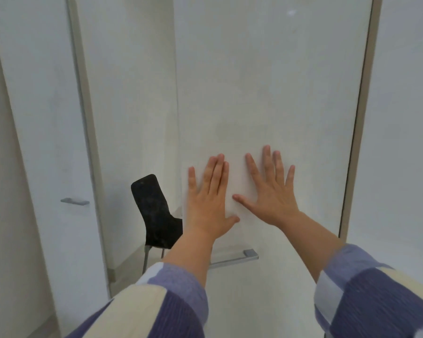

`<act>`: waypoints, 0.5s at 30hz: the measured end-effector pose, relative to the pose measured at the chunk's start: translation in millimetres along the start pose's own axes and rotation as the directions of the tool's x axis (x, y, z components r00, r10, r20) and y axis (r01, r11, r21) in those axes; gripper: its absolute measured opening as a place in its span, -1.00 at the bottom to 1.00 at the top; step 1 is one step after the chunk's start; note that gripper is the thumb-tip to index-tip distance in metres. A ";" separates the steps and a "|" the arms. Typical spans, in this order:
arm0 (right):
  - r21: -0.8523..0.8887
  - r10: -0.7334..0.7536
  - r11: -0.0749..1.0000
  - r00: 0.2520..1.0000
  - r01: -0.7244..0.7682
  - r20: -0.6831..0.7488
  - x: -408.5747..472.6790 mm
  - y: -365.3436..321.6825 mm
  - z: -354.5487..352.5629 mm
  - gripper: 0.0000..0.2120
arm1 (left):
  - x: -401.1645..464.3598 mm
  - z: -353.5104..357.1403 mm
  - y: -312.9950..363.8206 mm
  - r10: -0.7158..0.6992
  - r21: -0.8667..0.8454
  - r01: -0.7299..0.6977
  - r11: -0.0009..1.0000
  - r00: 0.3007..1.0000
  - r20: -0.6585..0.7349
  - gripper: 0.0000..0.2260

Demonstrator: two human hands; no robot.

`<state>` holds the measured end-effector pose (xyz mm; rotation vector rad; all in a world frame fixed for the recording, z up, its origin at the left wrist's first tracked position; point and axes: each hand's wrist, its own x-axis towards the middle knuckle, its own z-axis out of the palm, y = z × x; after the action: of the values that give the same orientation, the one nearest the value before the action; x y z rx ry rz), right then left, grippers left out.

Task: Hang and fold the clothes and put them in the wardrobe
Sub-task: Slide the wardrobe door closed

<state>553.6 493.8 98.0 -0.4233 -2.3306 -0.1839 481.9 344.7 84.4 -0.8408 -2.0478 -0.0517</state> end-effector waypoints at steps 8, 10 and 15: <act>-0.134 -0.021 0.991 1.000 0.020 -0.008 36.8 6.9 41.7 0.06 | 41.0 59.9 -25.3 0.032 -0.123 -0.027 0.992 0.999 0.042 0.17; -0.132 -0.009 0.991 1.000 0.007 -0.011 48.8 6.5 53.8 0.05 | 54.1 72.1 -25.9 0.037 -0.150 -0.027 0.988 0.997 0.066 0.17; -0.204 0.018 0.978 0.998 -0.029 -0.055 72.1 16.5 88.7 -0.04 | 83.9 107.7 -27.6 0.044 -0.192 -0.023 0.981 0.994 0.103 0.18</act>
<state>453.2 549.6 85.8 -0.5408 -2.2615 -0.4218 356.8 405.5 90.7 -1.0153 -2.1526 -0.1903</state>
